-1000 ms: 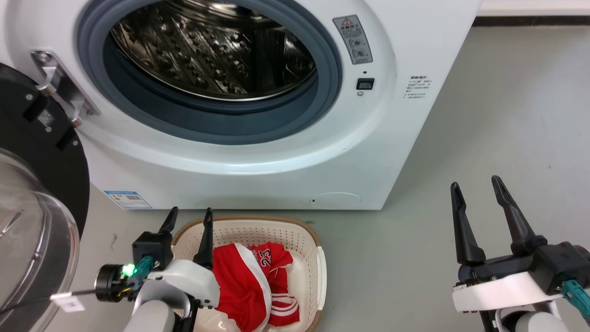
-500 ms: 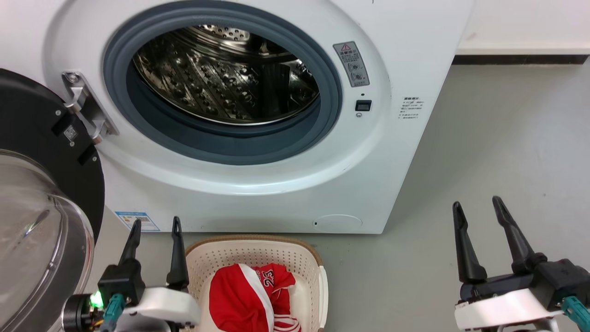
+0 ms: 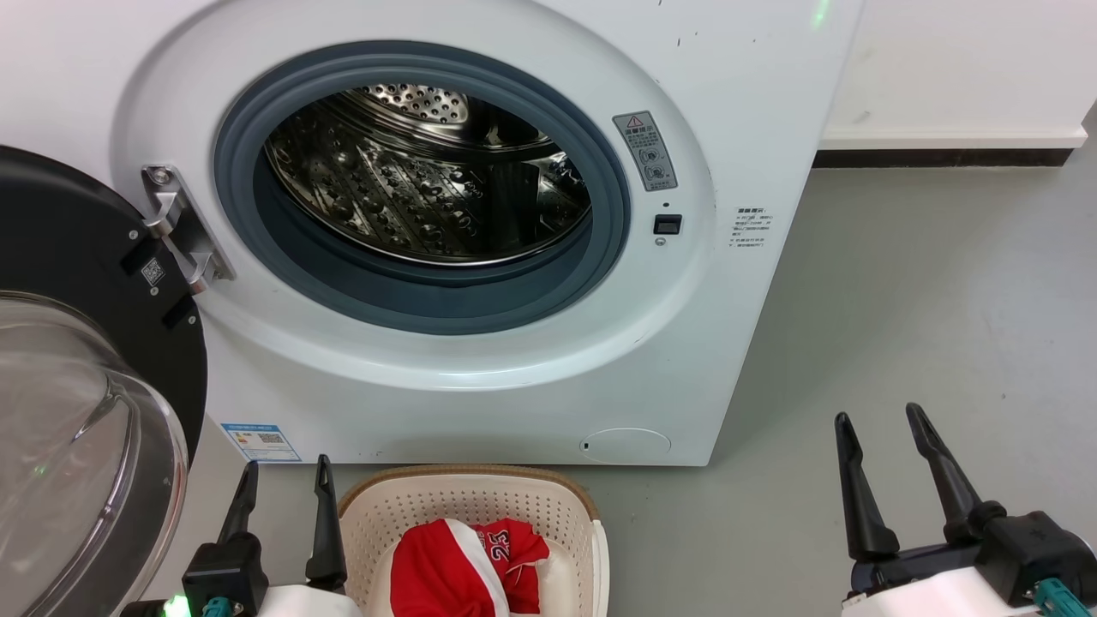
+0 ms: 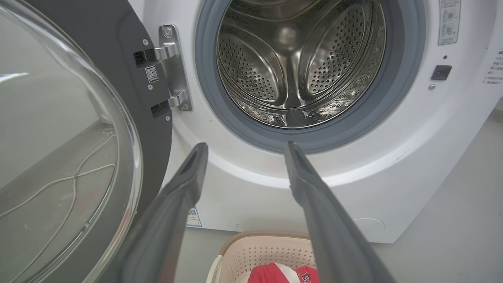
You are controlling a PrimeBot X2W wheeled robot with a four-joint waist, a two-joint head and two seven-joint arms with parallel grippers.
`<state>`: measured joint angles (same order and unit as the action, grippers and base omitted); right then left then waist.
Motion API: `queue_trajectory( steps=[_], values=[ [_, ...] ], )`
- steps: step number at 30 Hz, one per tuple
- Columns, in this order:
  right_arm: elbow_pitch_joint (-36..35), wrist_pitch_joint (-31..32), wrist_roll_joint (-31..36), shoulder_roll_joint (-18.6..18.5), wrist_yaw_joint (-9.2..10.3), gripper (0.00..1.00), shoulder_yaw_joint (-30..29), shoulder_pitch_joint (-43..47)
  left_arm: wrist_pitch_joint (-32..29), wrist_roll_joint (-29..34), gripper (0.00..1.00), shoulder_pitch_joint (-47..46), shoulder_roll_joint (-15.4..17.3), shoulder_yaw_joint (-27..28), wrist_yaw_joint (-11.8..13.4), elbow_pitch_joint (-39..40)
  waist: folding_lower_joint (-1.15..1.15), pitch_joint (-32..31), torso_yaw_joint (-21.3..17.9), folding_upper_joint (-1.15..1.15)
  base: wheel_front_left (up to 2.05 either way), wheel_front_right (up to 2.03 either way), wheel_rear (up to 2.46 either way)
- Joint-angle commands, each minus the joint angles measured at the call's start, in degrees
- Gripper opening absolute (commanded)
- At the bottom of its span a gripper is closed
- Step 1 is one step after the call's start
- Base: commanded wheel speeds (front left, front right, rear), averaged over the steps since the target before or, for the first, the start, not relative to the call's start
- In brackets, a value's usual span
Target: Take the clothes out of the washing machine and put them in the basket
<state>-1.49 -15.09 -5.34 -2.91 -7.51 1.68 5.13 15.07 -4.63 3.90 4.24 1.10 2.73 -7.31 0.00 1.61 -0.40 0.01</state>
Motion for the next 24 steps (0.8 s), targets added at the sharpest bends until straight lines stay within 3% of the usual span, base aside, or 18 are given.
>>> queue_trajectory(
  steps=[1, 19, 20, 24],
  values=[
    [0.19, -0.11, -0.40, 0.06, 0.04, 1.00, 0.13, 0.98, 0.14, 0.53, 1.00, 0.55, -0.32, 0.40, -0.21, -0.11, 0.00, -0.09, 0.03, -0.01, 0.00, 0.00, 0.00],
    [0.38, -0.11, -0.63, 0.06, 0.04, 1.00, 0.58, 1.14, 0.15, 2.06, 1.00, 0.70, -1.21, 1.48, -1.34, -0.94, 0.00, -0.33, 0.08, -0.01, 0.00, 0.00, 0.00],
    [0.25, 0.00, -0.20, 0.00, 0.00, 0.00, 0.57, 0.83, -0.01, 1.99, 0.00, 0.37, -1.11, 1.34, -1.30, -0.85, 0.00, -0.33, 0.08, -0.01, 0.00, 0.00, 0.00],
    [2.13, 0.20, -0.16, 0.00, 0.00, 0.00, 0.73, 1.14, -0.34, 1.79, 0.00, 0.76, -1.32, 1.25, -1.22, -2.97, 0.00, -0.34, 0.08, -0.01, 0.00, 0.00, 0.00]
  ],
)
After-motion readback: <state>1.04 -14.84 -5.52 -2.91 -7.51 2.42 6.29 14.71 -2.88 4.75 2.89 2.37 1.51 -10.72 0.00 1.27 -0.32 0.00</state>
